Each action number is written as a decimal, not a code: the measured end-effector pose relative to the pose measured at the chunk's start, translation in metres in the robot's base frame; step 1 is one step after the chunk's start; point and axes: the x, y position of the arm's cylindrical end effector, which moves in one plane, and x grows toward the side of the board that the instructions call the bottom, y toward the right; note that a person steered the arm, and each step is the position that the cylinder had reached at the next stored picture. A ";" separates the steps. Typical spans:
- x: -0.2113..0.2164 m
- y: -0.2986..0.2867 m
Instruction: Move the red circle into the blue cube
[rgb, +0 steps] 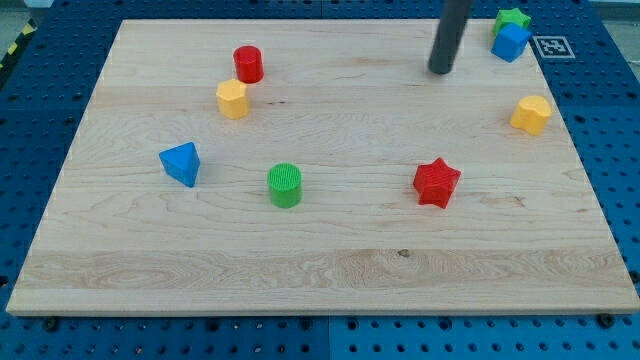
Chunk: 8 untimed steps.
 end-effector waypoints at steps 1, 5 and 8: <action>0.003 -0.010; -0.051 -0.196; -0.031 -0.270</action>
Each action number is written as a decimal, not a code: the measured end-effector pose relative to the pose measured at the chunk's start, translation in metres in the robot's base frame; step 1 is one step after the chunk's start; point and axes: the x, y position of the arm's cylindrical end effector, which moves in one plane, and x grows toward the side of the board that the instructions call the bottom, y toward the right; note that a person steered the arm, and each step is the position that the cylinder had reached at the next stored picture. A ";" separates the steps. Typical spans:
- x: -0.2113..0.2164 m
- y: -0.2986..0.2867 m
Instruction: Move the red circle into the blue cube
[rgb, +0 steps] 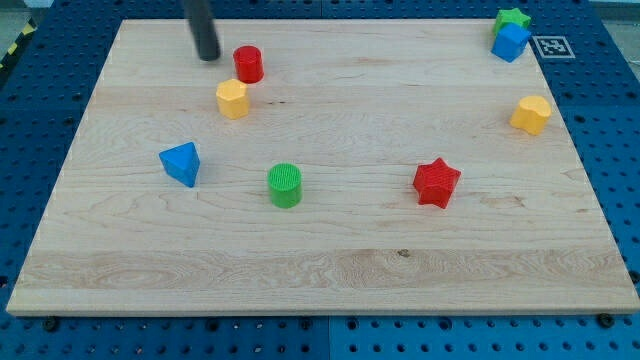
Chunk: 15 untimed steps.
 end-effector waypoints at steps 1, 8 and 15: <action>0.005 0.030; 0.042 0.144; 0.024 0.309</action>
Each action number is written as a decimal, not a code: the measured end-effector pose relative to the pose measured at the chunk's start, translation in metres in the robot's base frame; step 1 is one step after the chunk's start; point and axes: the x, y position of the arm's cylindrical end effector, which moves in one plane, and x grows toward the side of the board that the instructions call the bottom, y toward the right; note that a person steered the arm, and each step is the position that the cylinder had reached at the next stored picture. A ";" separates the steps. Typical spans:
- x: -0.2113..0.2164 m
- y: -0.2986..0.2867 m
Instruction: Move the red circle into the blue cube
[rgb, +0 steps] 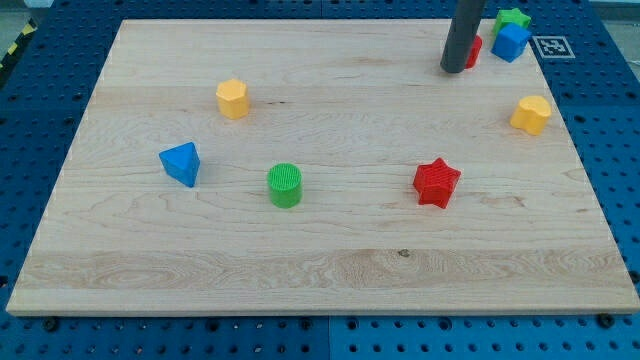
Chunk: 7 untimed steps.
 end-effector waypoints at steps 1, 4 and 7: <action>0.000 0.000; -0.001 0.003; -0.051 -0.028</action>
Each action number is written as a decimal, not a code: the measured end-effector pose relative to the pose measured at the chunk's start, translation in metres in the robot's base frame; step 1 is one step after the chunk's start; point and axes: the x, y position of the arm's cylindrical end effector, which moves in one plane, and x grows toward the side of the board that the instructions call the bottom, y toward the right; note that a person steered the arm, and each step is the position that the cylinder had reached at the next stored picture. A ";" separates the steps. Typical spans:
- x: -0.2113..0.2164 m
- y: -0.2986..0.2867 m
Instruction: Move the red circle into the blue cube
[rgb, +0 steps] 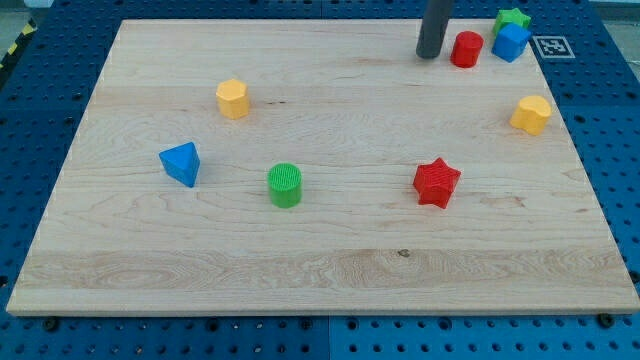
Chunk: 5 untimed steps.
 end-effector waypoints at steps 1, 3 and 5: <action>-0.017 0.016; -0.017 -0.009; -0.015 -0.034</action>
